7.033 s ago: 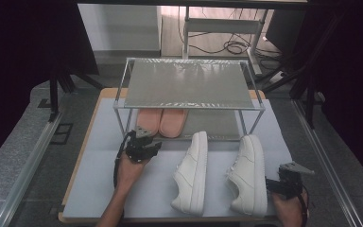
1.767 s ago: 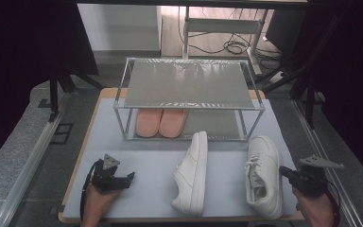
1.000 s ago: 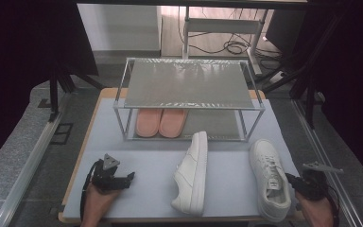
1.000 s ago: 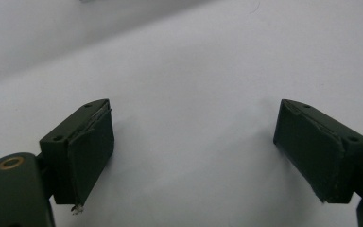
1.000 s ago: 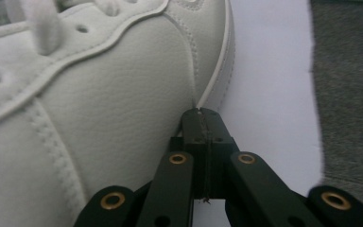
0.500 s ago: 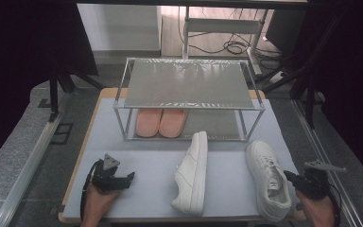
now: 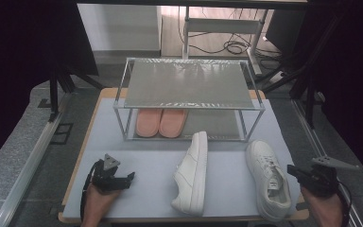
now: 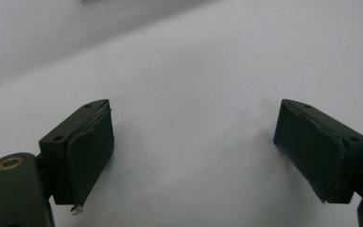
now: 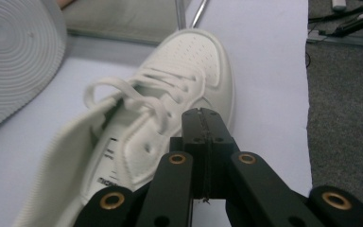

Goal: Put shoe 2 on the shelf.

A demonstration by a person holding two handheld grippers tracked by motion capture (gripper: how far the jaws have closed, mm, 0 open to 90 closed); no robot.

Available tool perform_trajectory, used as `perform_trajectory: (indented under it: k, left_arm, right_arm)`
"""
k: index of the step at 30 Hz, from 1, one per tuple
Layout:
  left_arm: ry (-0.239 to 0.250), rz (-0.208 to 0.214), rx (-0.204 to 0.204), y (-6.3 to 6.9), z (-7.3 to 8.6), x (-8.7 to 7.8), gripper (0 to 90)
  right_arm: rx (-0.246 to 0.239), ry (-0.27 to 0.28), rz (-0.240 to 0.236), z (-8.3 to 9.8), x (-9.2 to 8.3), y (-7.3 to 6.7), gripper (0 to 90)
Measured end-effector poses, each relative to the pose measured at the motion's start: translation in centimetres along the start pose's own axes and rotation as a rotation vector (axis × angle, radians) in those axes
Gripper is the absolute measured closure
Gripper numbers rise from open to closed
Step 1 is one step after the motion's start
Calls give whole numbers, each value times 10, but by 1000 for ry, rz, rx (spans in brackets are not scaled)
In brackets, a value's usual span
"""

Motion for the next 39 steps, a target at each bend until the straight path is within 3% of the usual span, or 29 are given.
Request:
perform_trajectory:
  k: [6,14,28,39]
  left_arm:
    - [0,2,-2,0,0,0,132]
    - [1,2,-1,0,0,0,133]
    - [2,1,0,0,0,0,134]
    - [2,1,0,0,0,0,135]
  right_arm:
    - [-39,9,-10,-10,-5,-13,900]
    - [-92,16,-70,-23,-5,-43,900]
    - [-166,-2,-176,-36,17,-97,900]
    - [-202,-11,-231,-39,36,-127,900]
Point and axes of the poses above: each handheld gripper's, and its own axes: x roughly forward along the jaws, z roughly out of its underside, y roughly to its right, the point moved 6 cm from there along x, roughly forward along the jaws, and after that the axes turned 5 degrees about z, right-handed, at the moved point
